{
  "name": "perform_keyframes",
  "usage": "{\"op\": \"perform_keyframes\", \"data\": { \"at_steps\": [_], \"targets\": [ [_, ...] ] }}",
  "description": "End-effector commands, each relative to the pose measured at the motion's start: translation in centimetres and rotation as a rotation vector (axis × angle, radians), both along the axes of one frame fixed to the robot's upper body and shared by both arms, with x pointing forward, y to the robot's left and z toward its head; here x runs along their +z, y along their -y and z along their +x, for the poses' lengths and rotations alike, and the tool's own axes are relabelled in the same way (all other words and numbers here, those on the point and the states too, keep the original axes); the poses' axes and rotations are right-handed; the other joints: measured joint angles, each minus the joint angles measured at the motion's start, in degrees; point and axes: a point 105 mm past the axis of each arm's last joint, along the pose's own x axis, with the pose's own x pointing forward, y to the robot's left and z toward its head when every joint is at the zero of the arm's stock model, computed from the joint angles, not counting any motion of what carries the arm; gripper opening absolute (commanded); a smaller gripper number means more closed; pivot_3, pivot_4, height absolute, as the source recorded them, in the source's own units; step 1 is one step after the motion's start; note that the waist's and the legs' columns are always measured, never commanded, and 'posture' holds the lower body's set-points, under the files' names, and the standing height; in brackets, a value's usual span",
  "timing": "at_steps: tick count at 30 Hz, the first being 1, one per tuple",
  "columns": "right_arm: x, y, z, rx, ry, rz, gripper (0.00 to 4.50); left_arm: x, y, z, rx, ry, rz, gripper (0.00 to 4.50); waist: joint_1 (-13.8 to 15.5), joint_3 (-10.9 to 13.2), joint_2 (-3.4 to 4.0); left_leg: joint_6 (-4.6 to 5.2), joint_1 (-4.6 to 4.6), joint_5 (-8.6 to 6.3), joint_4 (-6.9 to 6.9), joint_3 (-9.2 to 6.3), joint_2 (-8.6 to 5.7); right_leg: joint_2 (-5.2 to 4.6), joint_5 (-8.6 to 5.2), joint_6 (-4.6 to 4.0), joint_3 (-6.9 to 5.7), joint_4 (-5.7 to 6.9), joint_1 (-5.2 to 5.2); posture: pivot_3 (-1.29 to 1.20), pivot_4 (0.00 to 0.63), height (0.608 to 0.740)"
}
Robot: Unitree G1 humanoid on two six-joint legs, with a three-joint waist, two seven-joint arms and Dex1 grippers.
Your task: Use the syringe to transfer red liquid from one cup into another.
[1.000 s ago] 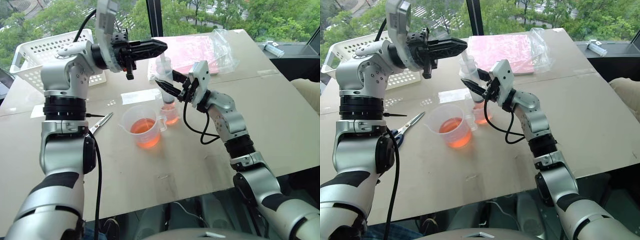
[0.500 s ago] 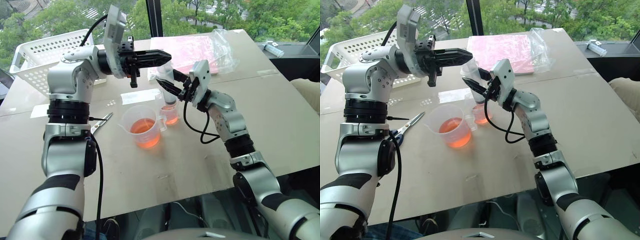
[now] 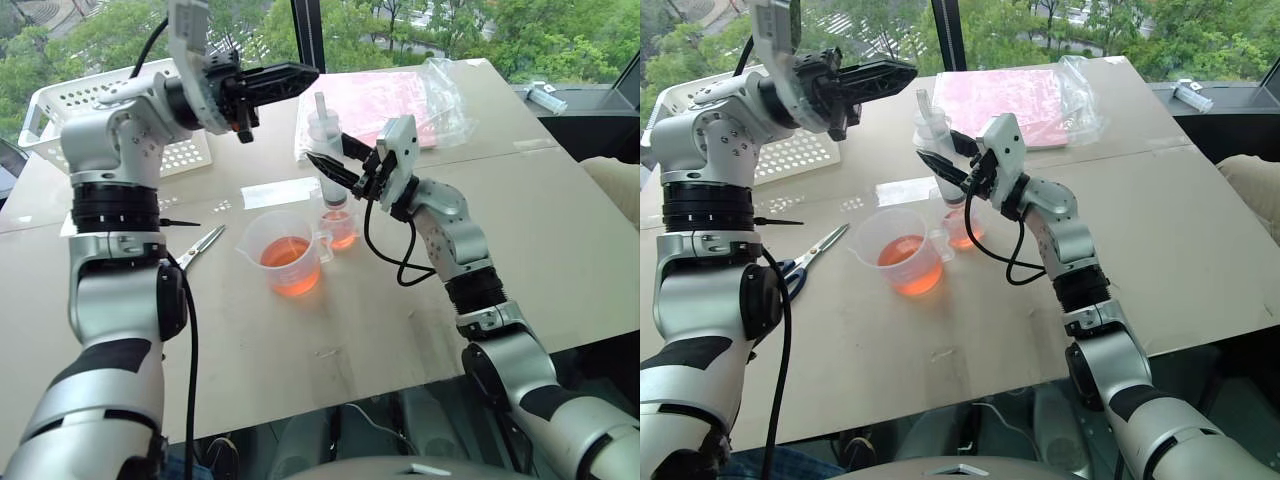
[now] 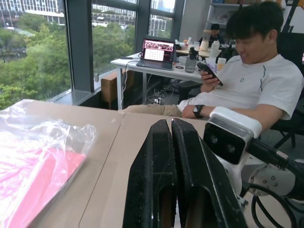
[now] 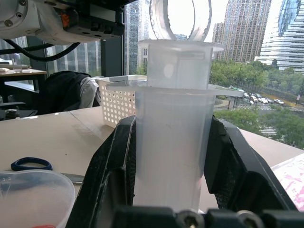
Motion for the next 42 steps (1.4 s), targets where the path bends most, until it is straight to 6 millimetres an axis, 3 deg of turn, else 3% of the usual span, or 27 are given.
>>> {"op": "perform_keyframes", "data": {
  "at_steps": [1,2,13,23,26,29,42],
  "targets": [
    [2.6,-0.2,-0.8,0.025,0.093,0.04,1.51,0.5,-0.7,-0.1,0.034,0.067,0.018,1.74,0.08,0.0,0.0,0.0,0.0,0.0,0.0,0.0,0.0,0.0,0.0,0.0,0.0,0.0,0.0,0.0,0.15,0.74],
    [2.6,-0.2,-0.8,0.025,0.092,0.041,1.51,0.3,-0.7,0.0,0.038,0.073,0.027,2.17,0.08,0.0,0.0,0.0,0.0,0.0,0.01,-0.01,0.0,-0.01,0.0,0.0,-0.01,0.0,0.0,0.0,0.15,0.74],
    [2.7,-0.3,-0.9,0.03,0.092,0.043,1.51,-1.3,-1.4,1.3,0.084,0.063,0.087,2.17,-0.03,0.0,0.0,0.0,0.0,0.0,0.02,-0.01,-0.01,-0.01,0.0,0.0,0.0,0.02,0.0,0.0,0.15,0.74],
    [2.4,-0.8,-1.3,0.056,0.098,0.023,1.51,-1.0,0.8,1.4,0.013,0.06,0.056,2.17,0.06,0.0,0.0,0.0,-0.01,0.0,0.04,-0.01,-0.01,-0.01,0.0,0.0,-0.01,0.02,0.0,0.0,0.15,0.74],
    [2.3,-0.9,-1.4,0.06,0.098,0.02,1.51,-0.9,1.0,1.5,0.01,0.061,0.048,1.36,-0.05,0.0,0.0,0.0,-0.01,0.0,0.04,-0.01,-0.01,-0.02,0.0,0.0,-0.01,0.03,0.0,0.0,0.15,0.74],
    [2.3,-0.9,-1.5,0.061,0.099,0.021,1.51,-1.4,1.6,1.1,-0.028,0.062,0.074,0.01,-0.09,0.0,0.0,0.0,-0.01,0.0,0.03,-0.01,-0.01,-0.02,0.0,0.0,-0.01,0.04,-0.01,0.0,0.15,0.74],
    [4.5,-0.7,-1.3,0.043,0.143,0.064,1.51,-4.7,1.6,1.0,-0.045,-0.017,0.155,0.01,-0.03,0.0,0.0,0.0,-0.01,0.0,0.05,-0.01,-0.01,-0.02,0.0,0.0,0.0,0.05,0.0,0.0,0.15,0.74]
  ]
}}
